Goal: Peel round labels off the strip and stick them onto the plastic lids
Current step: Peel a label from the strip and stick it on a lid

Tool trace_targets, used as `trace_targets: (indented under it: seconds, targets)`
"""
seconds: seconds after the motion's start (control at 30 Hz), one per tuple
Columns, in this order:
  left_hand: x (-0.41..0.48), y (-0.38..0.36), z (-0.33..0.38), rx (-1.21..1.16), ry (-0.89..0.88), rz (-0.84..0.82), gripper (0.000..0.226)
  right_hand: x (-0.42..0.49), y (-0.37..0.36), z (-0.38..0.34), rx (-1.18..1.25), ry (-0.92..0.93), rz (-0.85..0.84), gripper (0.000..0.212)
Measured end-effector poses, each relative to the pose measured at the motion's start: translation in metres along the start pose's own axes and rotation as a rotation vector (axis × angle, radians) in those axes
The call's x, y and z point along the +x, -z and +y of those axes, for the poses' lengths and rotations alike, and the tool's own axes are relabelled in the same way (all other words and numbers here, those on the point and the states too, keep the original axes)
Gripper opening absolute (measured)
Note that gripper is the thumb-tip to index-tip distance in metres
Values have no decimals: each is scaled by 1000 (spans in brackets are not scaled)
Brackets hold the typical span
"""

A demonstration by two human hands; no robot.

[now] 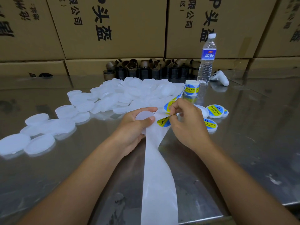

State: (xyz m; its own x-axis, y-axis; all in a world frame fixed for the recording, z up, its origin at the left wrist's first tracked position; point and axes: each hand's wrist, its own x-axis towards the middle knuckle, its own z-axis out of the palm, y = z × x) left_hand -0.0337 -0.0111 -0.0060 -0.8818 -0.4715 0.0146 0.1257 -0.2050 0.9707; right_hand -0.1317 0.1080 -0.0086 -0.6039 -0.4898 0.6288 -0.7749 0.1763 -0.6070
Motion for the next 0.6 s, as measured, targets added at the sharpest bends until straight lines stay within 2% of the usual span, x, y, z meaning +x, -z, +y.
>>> trace_targets:
  seconds: [0.3,0.43,0.6]
  targets:
    - [2,2,-1,23,-5,27,24,7,2,-1,293,-186,36,36]
    - [2,3,-2,28,-4,57,25,11,5,2,448,-265,119,34]
    - [5,3,-6,83,-16,117,14,13,8,-2,579,-273,159,36]
